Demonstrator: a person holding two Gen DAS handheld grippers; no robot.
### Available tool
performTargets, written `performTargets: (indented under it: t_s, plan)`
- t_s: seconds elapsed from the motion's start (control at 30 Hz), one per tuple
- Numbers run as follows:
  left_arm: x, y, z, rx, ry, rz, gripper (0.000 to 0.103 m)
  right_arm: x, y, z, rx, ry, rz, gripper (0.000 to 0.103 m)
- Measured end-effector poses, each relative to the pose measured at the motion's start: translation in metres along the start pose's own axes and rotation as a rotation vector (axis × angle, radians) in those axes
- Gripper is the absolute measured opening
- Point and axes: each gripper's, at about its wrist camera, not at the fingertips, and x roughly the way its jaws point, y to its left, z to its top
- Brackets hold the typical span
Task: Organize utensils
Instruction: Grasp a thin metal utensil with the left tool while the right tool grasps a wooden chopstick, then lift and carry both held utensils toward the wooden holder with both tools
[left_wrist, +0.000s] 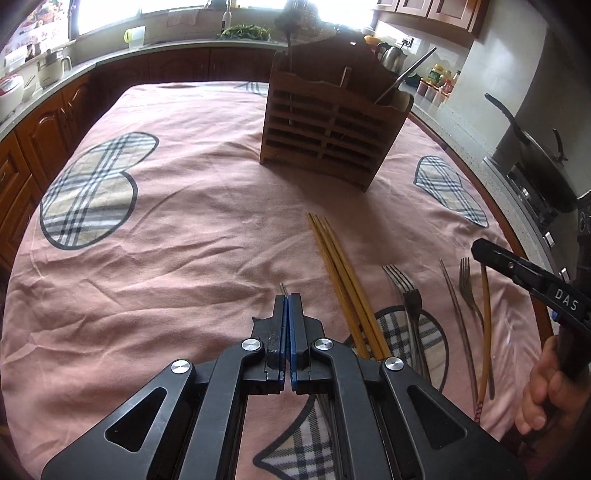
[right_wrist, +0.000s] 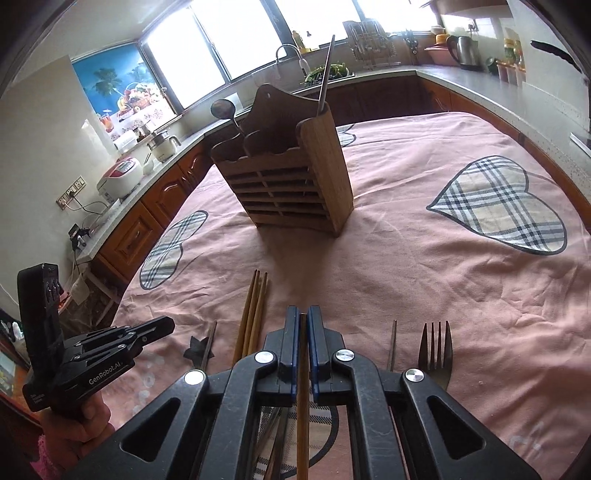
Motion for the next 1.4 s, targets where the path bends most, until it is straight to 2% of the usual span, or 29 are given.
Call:
performTargets:
  t_s: [0.07, 0.13, 0.27, 0.4, 0.43, 0.5, 0.57, 0.63, 0.83, 1.03, 1.4]
  plan:
    - [0.012, -0.002, -0.002, 0.005, 0.035, 0.031, 0.014, -0.001, -0.001, -0.001, 0.006, -0.003, 0.005, 0.004]
    - [0.022, -0.006, -0.003, 0.023, 0.051, 0.062, 0.016, -0.001, -0.003, -0.003, 0.013, -0.001, 0.008, 0.004]
    - [0.038, -0.014, 0.0, 0.045, 0.08, 0.074, 0.017, -0.001, -0.006, -0.005, 0.022, 0.004, 0.01, 0.004]
    - [0.045, -0.026, 0.003, 0.102, 0.067, 0.124, 0.016, -0.001, -0.009, -0.005, 0.033, 0.0, 0.009, 0.004]
    - [0.046, -0.026, 0.003, 0.111, 0.062, 0.137, 0.006, -0.001, -0.01, -0.005, 0.035, 0.0, 0.009, 0.004]
    - [0.046, -0.025, 0.003, 0.105, 0.057, 0.126, 0.006, -0.001, -0.01, -0.005, 0.038, -0.002, 0.011, 0.004]
    - [0.042, -0.018, 0.004, 0.072, 0.052, 0.078, 0.004, -0.001, -0.01, -0.004, 0.038, -0.004, 0.011, 0.004]
    - [0.031, -0.013, 0.004, 0.044, 0.02, 0.033, 0.003, -0.003, -0.009, -0.003, 0.036, -0.01, 0.015, 0.004]
    - [-0.019, -0.009, 0.01, 0.035, -0.079, -0.022, 0.003, -0.015, -0.002, 0.003, 0.023, -0.047, 0.028, 0.004]
    - [-0.062, -0.015, 0.015, 0.046, -0.169, -0.047, 0.003, -0.03, 0.011, 0.008, 0.004, -0.095, 0.043, 0.004]
    - [-0.105, -0.016, 0.011, 0.04, -0.255, -0.067, 0.003, -0.056, 0.025, 0.008, -0.024, -0.155, 0.046, 0.004]
